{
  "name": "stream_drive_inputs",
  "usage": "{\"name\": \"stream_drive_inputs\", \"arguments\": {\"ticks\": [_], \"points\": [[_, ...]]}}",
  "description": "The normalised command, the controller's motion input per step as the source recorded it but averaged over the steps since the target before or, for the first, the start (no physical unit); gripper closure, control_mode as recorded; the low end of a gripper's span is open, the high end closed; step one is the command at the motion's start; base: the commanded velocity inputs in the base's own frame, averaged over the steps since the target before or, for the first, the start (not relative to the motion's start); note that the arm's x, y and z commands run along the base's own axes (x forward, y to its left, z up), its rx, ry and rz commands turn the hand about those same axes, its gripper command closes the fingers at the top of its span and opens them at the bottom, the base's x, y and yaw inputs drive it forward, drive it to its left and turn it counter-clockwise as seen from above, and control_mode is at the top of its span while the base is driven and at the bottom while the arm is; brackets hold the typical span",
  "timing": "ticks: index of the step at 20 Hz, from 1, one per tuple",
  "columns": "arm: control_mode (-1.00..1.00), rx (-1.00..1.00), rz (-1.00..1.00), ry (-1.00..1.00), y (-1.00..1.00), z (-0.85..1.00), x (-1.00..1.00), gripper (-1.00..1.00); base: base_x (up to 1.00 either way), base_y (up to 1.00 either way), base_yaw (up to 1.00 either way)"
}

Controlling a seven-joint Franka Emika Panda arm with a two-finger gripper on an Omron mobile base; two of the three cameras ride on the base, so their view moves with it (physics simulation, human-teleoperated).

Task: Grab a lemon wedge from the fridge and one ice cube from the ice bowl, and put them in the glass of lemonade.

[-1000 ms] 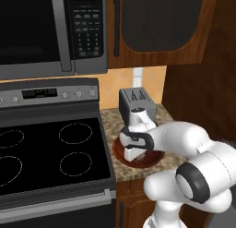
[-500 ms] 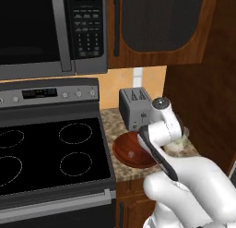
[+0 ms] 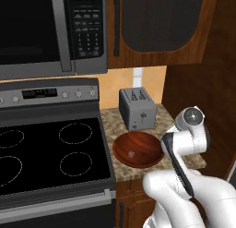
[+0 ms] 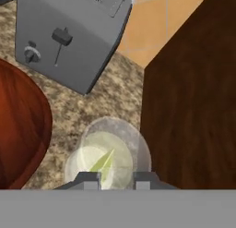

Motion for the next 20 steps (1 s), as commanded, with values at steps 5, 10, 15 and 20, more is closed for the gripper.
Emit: {"name": "stream_drive_inputs", "arguments": {"ticks": [5, 10, 15, 20], "points": [[-1.00, 0.00, 0.00, 0.08, -0.01, -0.22, 0.26, 1.00, 0.00, 0.00, 0.00], [-1.00, 0.00, 0.00, 0.07, 0.00, -0.18, 0.44, 1.00, 0.00, 0.00, 0.00], [-1.00, 0.00, 0.00, 0.01, -0.34, -0.36, 0.28, 1.00, 0.00, 0.00, 0.00], [-1.00, 0.00, 0.00, 0.00, -0.31, -0.23, 0.15, -1.00, 0.00, 0.00, 0.00]]}}
